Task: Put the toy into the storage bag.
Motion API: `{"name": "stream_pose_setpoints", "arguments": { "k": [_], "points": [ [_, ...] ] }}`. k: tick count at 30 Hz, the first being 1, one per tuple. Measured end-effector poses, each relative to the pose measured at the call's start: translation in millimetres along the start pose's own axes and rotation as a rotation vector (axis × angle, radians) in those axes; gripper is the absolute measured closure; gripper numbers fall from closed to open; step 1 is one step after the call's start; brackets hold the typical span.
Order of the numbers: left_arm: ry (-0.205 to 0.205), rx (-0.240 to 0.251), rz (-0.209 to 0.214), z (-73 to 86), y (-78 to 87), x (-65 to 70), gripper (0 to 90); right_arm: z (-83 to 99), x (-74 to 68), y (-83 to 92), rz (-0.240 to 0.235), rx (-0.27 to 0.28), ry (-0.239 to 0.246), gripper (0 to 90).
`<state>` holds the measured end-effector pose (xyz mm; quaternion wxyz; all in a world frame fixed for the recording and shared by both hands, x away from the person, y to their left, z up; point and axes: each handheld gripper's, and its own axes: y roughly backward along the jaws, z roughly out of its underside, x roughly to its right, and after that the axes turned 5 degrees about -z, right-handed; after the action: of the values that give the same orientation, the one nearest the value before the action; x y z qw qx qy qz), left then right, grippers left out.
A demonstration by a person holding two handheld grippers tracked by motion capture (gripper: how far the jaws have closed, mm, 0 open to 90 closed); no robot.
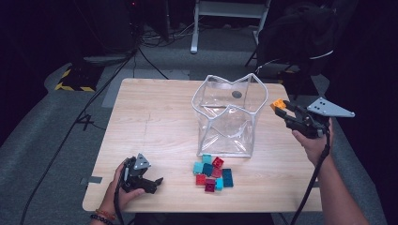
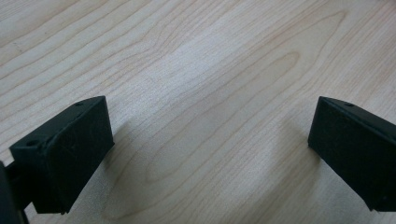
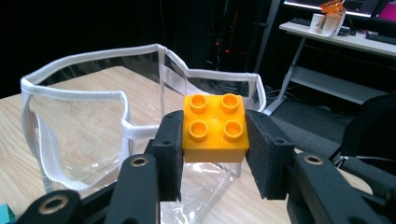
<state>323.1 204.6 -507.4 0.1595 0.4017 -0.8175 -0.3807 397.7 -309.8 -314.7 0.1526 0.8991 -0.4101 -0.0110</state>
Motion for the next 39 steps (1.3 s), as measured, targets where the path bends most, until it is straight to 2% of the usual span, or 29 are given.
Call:
{"name": "stream_pose_setpoints", "arguments": {
  "k": [14,28,39],
  "points": [
    [0.0,0.0,0.0,0.0,0.0,0.0,0.2,-18.3,-10.9,-15.4,-0.024,0.001,0.031,59.6],
    [0.0,0.0,0.0,0.0,0.0,0.0,0.2,-26.5,-14.4,-31.8,-0.05,-0.001,0.029,59.6],
    [0.0,0.0,0.0,0.0,0.0,0.1,0.2,-31.3,-18.1,-54.0,-0.066,-0.014,0.031,59.6]
  ]
}}
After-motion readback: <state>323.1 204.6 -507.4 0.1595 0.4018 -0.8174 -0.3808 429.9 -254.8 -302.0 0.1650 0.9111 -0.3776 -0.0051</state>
